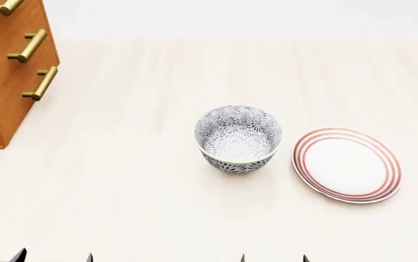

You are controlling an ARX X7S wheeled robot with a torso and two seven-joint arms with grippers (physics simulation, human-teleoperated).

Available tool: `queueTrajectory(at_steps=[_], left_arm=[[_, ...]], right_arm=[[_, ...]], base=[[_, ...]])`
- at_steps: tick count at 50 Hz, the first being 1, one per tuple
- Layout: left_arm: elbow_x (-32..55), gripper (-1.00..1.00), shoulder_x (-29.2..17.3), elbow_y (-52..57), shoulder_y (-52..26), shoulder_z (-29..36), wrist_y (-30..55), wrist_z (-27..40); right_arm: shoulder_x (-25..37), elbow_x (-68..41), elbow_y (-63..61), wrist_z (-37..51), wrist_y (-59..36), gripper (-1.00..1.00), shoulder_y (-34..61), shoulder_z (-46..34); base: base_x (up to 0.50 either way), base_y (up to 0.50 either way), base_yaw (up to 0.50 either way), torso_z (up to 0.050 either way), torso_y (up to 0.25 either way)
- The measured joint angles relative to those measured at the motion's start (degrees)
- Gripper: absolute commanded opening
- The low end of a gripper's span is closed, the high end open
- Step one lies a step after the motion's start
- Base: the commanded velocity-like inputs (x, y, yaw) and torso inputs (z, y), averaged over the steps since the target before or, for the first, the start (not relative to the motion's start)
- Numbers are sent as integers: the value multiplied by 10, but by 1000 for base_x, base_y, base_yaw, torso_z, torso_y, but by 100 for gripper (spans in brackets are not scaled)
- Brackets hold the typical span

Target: Put the bowl on top of the cabinet.

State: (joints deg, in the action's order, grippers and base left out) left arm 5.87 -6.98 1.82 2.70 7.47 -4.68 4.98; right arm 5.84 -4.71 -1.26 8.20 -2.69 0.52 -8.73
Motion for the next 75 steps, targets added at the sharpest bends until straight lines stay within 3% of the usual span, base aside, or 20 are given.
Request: queueTrajectory(at_steps=[9,27,49,75], left_arm=[[-1,100,-4,9,3,5,4,10],[-21,100,-8,98,43,19,52,54],[-25,100,-32,186,128,43,-40,69],[-10,100,-46,201,142,51,-60,76]], right_arm=[[5,-3,-5,7,1,100,-3,-6],[14,4,-68,44,12,100,-46,-10],[25,8,-139,74,78,100,-119,-17],[39,11,-149,81,102,100,-134,-37]], base=[[0,0,0,42,0],[0,0,0,0,0],[0,0,0,0,0],[147,0,0,0,0]])
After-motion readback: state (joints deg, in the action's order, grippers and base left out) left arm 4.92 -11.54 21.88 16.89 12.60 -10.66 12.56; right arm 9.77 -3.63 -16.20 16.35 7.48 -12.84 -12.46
